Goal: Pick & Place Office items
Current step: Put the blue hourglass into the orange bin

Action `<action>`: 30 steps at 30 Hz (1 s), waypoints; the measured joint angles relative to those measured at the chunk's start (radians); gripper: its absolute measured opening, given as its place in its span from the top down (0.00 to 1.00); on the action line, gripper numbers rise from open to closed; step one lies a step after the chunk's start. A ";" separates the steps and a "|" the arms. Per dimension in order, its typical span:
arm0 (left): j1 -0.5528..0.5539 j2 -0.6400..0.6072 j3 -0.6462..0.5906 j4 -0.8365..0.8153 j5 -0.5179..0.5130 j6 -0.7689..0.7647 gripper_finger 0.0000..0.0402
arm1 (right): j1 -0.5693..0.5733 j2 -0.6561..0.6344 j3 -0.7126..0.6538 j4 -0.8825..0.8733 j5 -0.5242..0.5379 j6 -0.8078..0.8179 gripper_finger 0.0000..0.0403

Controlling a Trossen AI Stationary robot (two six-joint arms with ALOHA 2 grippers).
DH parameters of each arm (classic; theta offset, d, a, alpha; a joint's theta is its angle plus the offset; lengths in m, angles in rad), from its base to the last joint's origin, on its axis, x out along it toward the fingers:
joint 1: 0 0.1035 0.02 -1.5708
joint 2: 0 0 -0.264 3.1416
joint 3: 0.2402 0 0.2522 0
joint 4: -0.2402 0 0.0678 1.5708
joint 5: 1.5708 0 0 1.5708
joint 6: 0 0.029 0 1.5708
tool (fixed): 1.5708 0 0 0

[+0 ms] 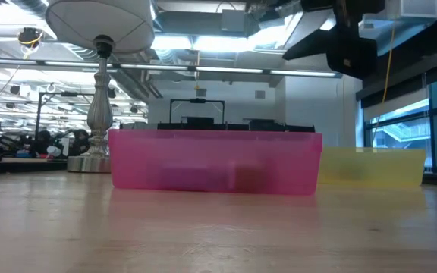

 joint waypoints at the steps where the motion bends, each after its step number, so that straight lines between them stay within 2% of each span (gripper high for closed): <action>1: -0.015 0.001 0.000 0.000 -0.011 -0.024 0.27 | 0.000 0.000 0.000 0.005 0.000 -0.001 0.34; 5: -0.062 0.003 0.000 0.006 -0.069 -0.121 0.27 | -0.002 0.000 0.000 0.017 -0.003 -0.004 0.34; 9: -0.099 0.003 0.000 0.015 -0.145 -0.189 0.27 | -0.006 0.000 0.000 0.034 0.067 -0.018 0.34; 10: -0.106 0.003 0.000 0.017 -0.167 -0.211 0.27 | -0.011 0.000 0.000 0.032 0.051 -0.039 0.34; 16: -0.133 0.003 0.000 0.051 -0.319 -0.309 0.27 | -0.006 -0.102 0.000 0.005 -0.377 -0.172 0.34; 20: -0.133 0.003 0.000 0.076 -0.353 -0.310 0.27 | 0.080 -0.193 0.001 -0.083 -0.560 -0.244 0.34; 25: -0.133 0.003 0.000 0.098 -0.349 -0.309 0.27 | 0.240 -0.234 0.000 -0.291 -0.663 -0.440 0.34; 30: -0.132 0.004 0.000 0.097 -0.351 -0.303 0.27 | 0.399 -0.205 0.000 -0.423 -0.657 -0.520 0.34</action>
